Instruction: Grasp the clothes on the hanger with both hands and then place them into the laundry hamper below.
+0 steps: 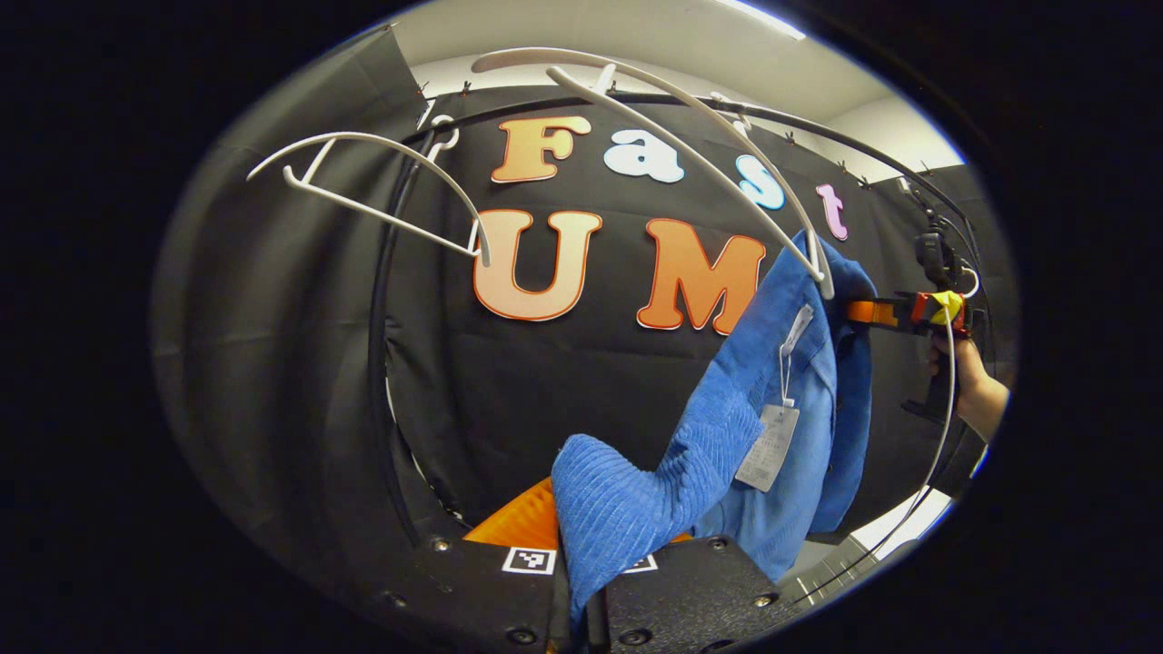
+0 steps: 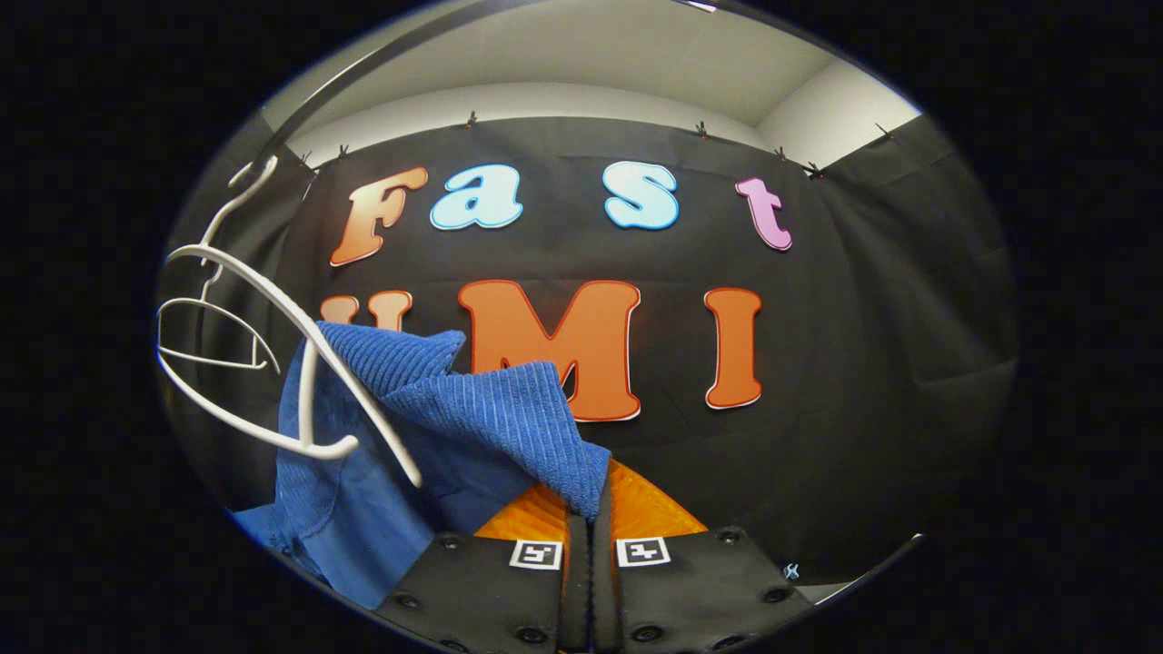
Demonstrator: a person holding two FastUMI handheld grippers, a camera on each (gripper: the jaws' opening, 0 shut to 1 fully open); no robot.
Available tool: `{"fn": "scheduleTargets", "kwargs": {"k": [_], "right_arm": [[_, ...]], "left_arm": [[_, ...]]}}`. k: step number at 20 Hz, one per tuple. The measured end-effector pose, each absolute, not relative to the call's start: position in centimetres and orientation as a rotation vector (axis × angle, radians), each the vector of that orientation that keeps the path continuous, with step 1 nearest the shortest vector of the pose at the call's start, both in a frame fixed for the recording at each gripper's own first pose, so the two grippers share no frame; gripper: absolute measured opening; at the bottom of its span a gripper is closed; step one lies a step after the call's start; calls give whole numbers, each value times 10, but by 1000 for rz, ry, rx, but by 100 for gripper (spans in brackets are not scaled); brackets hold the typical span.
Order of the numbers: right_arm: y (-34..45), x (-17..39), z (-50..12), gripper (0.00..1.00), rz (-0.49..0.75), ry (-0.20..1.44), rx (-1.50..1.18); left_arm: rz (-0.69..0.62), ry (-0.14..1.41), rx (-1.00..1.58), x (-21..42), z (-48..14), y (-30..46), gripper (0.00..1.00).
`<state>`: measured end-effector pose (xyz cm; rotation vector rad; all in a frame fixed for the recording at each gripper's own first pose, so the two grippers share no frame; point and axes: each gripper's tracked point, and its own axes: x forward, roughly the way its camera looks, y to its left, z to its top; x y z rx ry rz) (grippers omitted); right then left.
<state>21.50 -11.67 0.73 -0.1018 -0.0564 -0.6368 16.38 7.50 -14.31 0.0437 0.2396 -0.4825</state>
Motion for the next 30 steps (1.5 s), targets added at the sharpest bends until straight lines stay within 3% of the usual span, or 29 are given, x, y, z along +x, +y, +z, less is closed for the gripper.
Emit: {"fn": "scheduleTargets", "kwargs": {"k": [6, 12, 21, 27, 30], "right_arm": [[-103, 187, -50, 9, -657, 68, -122], [-46, 174, -130, 8, -564, 259, -101], [57, 188, -271, 8, -326, 495, 54], [61, 147, -387, 9, -329, 874, 216], [52, 129, -405, 9, -350, 919, 218]], "left_arm": [[-505, 268, 4, 162, -170, 68, 7], [-489, 310, -73, 150, -206, 64, 8], [-573, 591, -152, 116, -297, 10, 8], [-563, 972, -213, 71, -381, -20, 11], [-547, 994, -212, 65, -398, -26, 19]]}}
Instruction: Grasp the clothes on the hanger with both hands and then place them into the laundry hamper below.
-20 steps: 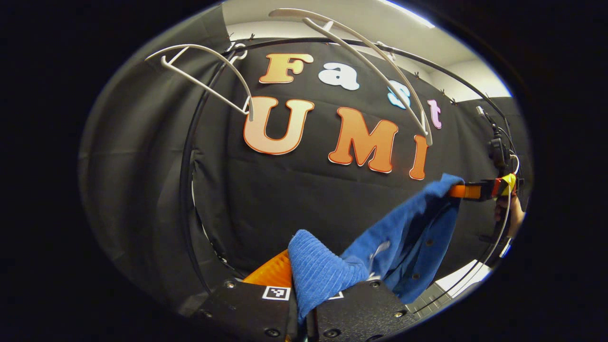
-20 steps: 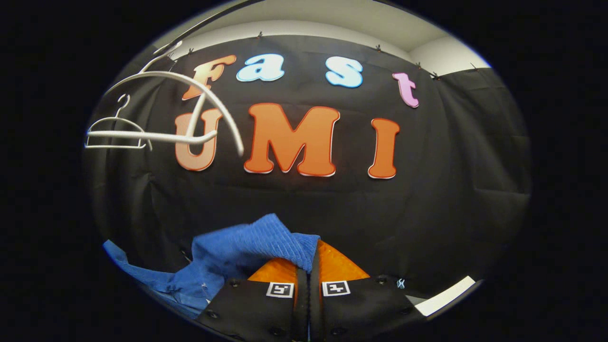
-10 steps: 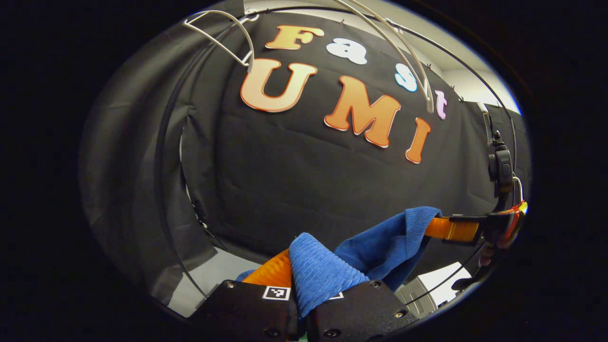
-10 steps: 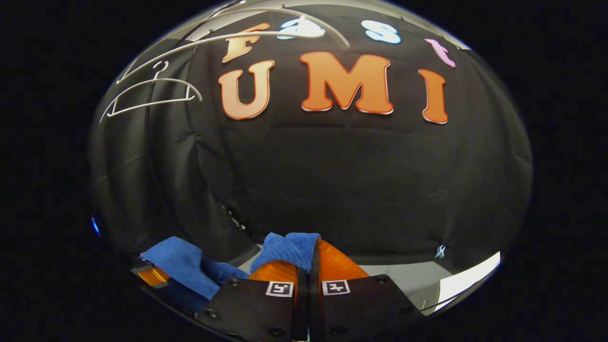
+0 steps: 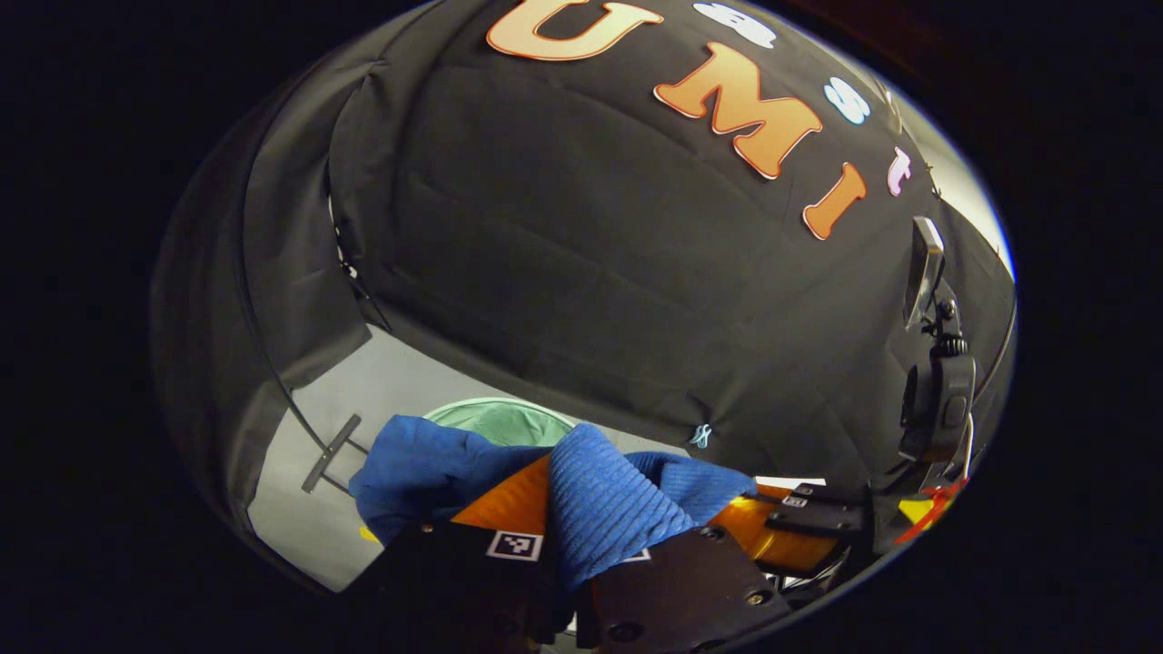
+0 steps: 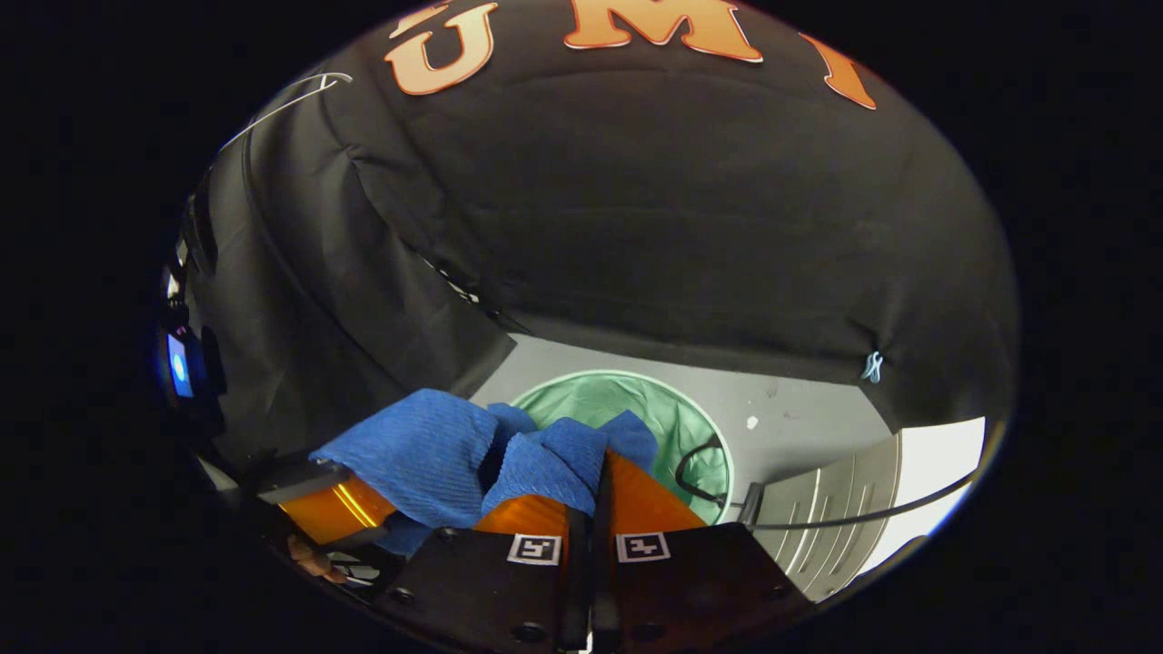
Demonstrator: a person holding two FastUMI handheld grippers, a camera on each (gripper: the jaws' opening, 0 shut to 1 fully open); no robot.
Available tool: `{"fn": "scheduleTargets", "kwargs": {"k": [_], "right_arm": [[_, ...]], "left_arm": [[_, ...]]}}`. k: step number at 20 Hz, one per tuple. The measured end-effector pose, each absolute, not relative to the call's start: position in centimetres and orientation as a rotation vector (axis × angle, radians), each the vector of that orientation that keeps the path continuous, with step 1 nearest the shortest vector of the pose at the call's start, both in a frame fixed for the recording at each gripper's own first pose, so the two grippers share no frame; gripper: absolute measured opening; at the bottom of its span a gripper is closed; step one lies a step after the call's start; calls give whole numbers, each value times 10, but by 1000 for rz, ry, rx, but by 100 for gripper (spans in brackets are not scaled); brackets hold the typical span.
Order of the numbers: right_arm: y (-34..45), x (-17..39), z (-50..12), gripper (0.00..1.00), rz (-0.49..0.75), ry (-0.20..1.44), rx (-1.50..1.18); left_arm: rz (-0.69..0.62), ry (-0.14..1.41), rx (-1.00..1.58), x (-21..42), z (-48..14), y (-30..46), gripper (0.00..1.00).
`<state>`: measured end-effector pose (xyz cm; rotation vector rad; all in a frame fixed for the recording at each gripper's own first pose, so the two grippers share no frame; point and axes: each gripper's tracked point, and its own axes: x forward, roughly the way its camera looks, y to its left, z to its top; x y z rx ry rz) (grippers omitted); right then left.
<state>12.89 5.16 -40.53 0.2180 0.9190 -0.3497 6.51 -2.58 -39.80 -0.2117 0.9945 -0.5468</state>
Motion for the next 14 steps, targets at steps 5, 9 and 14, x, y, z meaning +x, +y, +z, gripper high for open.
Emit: {"fn": "scheduleTargets", "kwargs": {"k": [5, 9, 14], "right_arm": [[51, 100, -425, 21, -329, 966, 158], [44, 84, -431, 66, -349, 962, 166], [51, 65, -425, 98, -294, 957, 214]], "left_arm": [[-578, 1062, -151, 44, -407, -25, 43], [-493, 1042, -46, 51, -403, -5, 77], [-422, 1013, -81, 57, -385, 13, 96]]}}
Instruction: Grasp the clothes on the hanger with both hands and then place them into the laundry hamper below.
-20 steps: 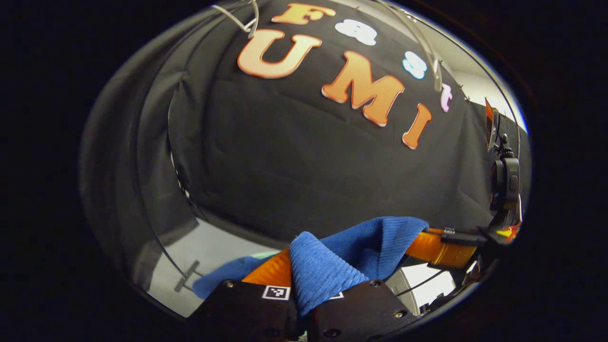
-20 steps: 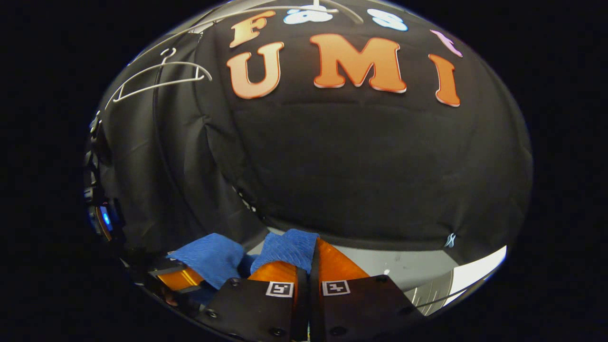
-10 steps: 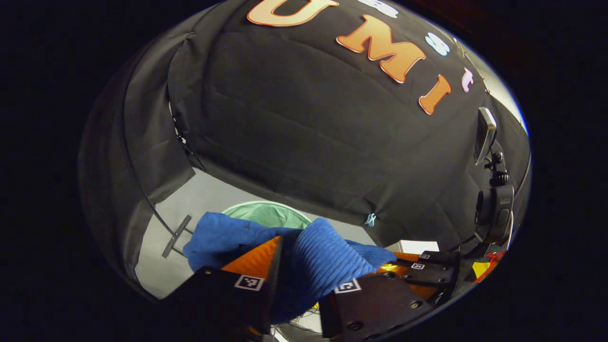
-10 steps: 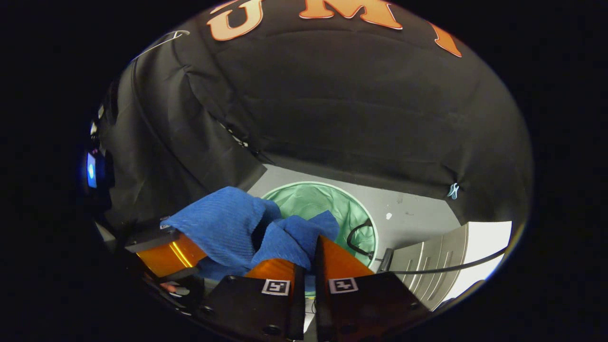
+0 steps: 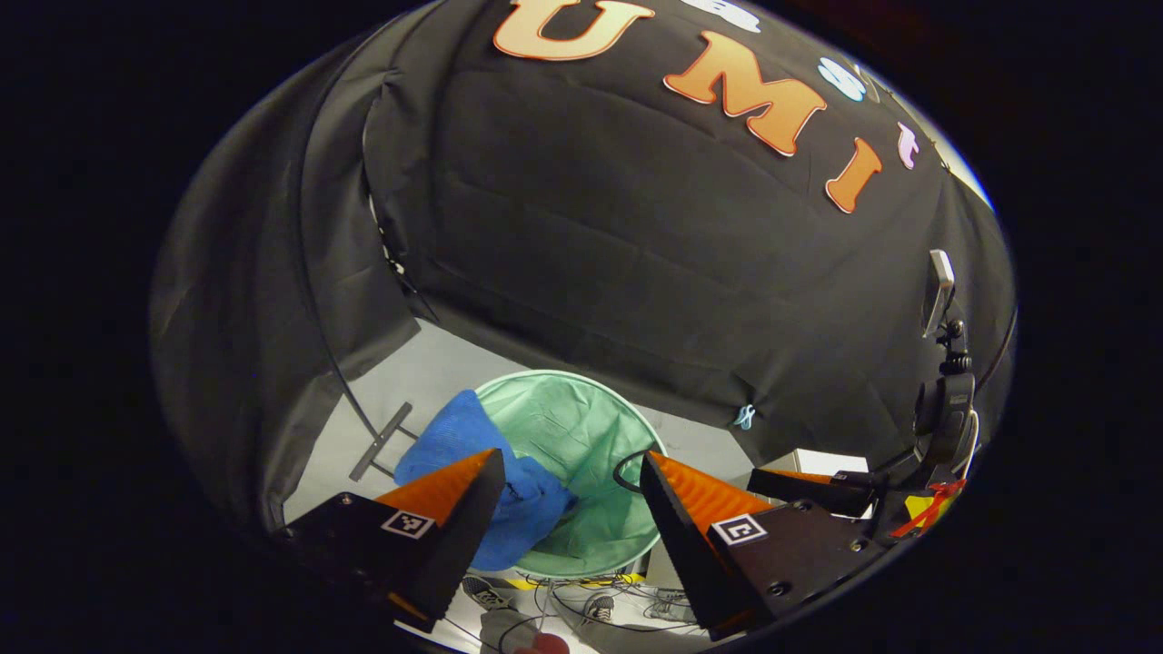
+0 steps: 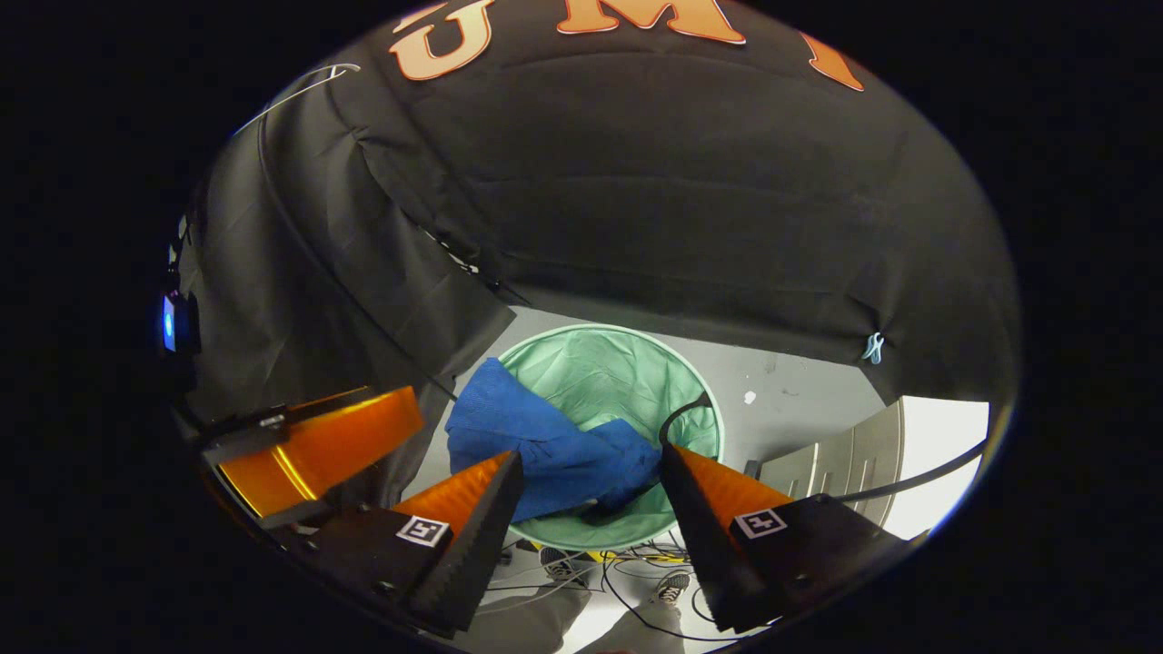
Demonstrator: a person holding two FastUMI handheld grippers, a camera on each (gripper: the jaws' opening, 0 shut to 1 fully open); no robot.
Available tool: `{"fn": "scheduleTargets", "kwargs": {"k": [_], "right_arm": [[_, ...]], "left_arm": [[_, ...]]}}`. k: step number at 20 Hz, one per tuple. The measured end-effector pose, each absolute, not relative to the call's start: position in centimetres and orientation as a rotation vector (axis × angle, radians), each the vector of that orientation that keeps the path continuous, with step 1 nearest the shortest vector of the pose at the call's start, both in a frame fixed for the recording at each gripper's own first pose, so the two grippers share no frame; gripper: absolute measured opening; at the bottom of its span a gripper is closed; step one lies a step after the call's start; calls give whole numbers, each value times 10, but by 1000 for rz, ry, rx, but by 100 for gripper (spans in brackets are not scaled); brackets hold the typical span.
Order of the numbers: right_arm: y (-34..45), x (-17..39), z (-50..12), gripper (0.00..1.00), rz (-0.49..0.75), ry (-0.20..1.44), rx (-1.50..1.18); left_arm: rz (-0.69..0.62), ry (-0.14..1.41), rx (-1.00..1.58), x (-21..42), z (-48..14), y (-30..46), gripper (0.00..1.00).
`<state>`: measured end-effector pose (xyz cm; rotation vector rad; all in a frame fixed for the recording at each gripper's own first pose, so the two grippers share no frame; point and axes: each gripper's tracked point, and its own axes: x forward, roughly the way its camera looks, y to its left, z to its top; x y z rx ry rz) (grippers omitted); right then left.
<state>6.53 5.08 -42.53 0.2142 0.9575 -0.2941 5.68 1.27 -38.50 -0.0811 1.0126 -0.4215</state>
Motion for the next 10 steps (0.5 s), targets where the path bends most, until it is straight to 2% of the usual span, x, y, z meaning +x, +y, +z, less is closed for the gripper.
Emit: {"fn": "scheduleTargets", "kwargs": {"k": [4, 10], "right_arm": [[57, 57, -400, 99, -233, 913, 204], [53, 46, -293, 99, -153, 693, 166]], "left_arm": [[-387, 1003, -90, 36, -368, 21, 96], [-322, 882, -6, 21, -288, 33, 95]]}}
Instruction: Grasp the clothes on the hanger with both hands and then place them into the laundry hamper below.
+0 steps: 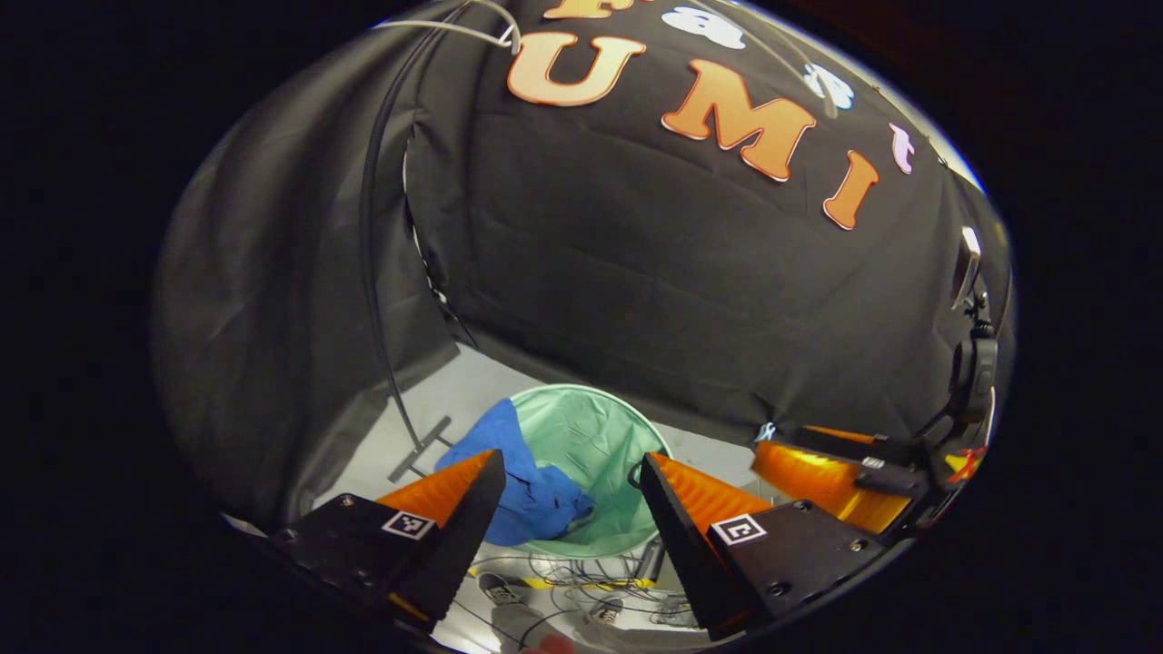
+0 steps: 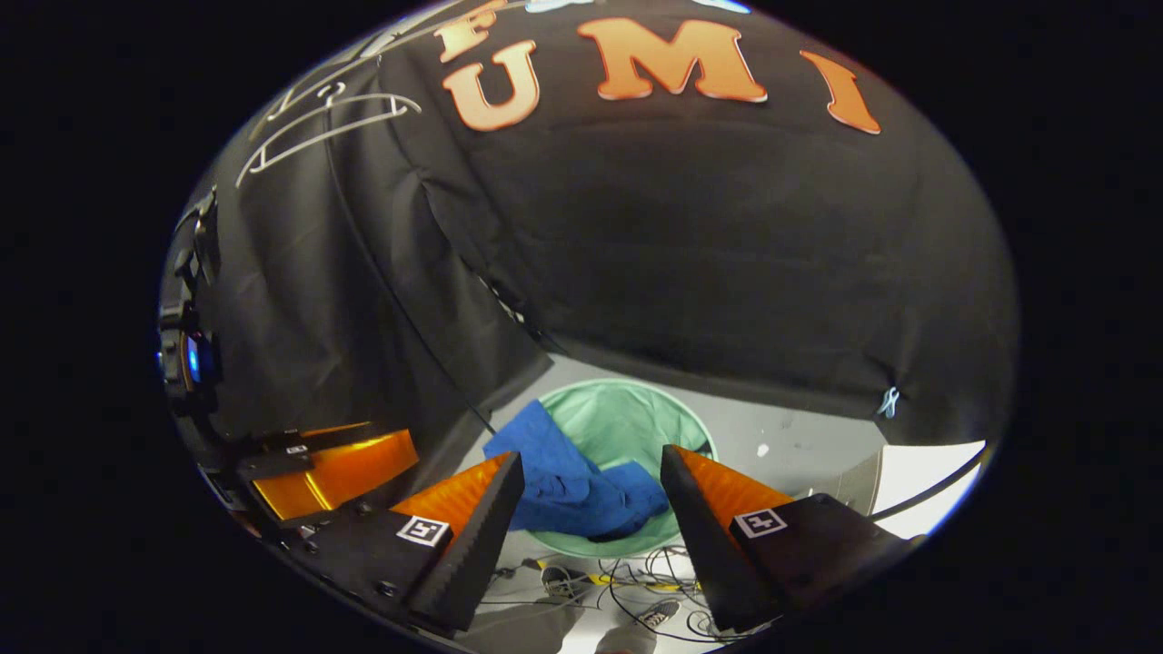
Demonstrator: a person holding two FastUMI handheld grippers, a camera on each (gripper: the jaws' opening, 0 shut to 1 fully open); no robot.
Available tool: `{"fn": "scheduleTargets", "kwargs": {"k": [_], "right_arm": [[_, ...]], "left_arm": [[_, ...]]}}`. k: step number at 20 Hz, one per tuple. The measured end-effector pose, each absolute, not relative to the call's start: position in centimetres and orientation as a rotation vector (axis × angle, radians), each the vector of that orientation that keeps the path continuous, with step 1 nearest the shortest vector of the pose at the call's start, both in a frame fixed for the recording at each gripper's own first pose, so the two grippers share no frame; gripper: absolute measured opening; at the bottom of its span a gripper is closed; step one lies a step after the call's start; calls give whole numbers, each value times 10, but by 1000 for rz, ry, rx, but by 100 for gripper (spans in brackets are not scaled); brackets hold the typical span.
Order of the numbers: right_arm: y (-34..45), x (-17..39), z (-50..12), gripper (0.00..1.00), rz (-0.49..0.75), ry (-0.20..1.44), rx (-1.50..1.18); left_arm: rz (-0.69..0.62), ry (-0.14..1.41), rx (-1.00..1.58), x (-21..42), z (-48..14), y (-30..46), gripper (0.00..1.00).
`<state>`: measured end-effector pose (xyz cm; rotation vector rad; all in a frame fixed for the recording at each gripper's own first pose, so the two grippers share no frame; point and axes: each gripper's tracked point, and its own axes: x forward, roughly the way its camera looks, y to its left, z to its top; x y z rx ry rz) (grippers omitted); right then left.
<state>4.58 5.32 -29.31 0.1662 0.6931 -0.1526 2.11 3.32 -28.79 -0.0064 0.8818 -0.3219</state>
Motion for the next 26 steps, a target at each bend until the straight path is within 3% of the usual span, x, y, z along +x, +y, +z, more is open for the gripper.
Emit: {"fn": "scheduleTargets", "kwargs": {"k": [10, 12, 13, 14, 15, 16, 17, 18, 20, 21, 22, 23, 24, 26], "right_arm": [[27, -14, -86, 98, -31, 275, 72], [23, -35, -62, 98, -13, 212, 39], [20, -42, -50, 100, -4, 184, 32], [18, -52, -37, 94, 1, 151, 29], [16, -62, -23, 89, 4, 117, 27], [14, -70, -11, 98, 3, 88, 22], [14, -71, -2, 98, 1, 68, 14], [12, -76, 8, 89, 1, 51, 10], [8, -84, 21, 89, -1, 26, 18], [4, -89, 26, 98, -4, 18, 28], [1, -93, 30, 89, -7, 7, 37], [-2, -97, 35, 89, -12, -4, 43], [-5, -98, 40, 98, -17, -18, 44], [-9, -102, 48, 98, -24, -44, 37]], "left_arm": [[-180, 417, -86, 40, -112, -1, 94], [-159, 327, -74, 36, -81, -4, 99], [-155, 291, -75, 28, -67, -7, 94], [-153, 267, -81, 24, -54, -9, 89], [-156, 247, -88, 18, -42, -13, 94], [-153, 225, -93, 16, -28, -13, 89], [-150, 200, -95, 13, -13, -16, 89], [-151, 172, -96, 11, 1, -18, 89], [-159, 114, -93, 7, 25, -26, 89], [-164, 90, -87, 2, 35, -31, 89], [-167, 76, -79, 0, 43, -33, 89], [-170, 58, -69, -6, 49, -35, 89], [-172, 40, -63, -7, 54, -37, 89], [-187, 13, -62, -8, 59, -37, 89]]}}
